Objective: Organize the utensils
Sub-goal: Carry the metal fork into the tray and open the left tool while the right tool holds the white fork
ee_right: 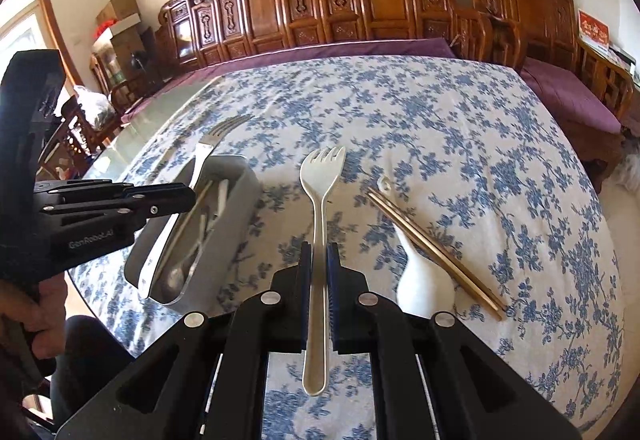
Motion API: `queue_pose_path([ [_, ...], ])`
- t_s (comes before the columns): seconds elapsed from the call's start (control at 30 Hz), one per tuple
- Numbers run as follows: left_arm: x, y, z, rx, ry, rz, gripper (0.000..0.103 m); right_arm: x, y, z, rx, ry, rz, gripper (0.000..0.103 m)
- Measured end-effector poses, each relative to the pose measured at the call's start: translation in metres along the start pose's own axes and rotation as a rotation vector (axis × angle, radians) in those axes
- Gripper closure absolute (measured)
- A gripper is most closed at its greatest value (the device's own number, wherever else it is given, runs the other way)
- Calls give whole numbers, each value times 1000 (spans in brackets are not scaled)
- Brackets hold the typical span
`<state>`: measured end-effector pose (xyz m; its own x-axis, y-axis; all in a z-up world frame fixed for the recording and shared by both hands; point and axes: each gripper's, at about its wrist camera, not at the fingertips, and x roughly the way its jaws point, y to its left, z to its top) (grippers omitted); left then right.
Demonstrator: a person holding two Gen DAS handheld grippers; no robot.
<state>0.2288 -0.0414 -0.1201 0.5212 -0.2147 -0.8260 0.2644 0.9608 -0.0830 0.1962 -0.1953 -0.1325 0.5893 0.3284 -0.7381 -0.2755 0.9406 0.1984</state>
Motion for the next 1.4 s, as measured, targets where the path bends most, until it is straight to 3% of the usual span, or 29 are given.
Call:
queue_pose_path([
  [0.43,-24,48,-8,-40,-26,31,97,7,37,9,-31,0,46,94],
  [0.77,17,81,-24,-76,59,75,97,16,47,10,-42,14,62,94],
  [1.4,86,97,-40,-64,208,164,97,24,34,4,-24,36,56,94],
])
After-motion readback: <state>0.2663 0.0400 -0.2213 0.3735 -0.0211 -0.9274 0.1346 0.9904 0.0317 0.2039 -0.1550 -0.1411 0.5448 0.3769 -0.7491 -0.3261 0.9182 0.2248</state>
